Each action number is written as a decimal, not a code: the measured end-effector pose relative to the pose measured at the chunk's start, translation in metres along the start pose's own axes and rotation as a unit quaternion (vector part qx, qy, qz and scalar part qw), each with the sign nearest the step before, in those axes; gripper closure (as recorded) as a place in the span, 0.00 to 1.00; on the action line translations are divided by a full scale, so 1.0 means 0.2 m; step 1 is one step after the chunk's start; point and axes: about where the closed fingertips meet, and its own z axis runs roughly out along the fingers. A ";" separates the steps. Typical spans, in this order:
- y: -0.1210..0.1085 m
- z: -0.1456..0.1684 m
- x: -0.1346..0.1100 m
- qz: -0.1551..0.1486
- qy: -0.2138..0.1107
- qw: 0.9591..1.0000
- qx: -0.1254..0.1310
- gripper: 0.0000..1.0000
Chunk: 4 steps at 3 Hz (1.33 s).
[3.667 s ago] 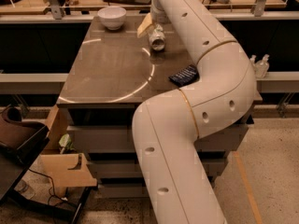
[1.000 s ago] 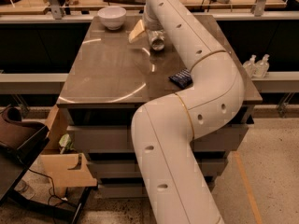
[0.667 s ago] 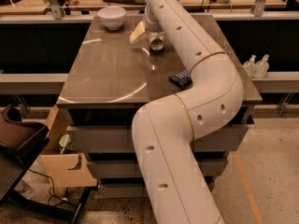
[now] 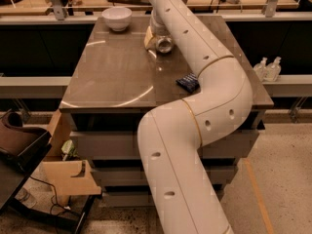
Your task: Place 7up can upright
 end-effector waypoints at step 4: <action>0.00 -0.04 0.00 0.000 0.001 1.000 0.000 1.00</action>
Offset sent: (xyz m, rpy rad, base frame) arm 0.0004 0.0003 -0.0016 -0.0007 0.0026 0.0003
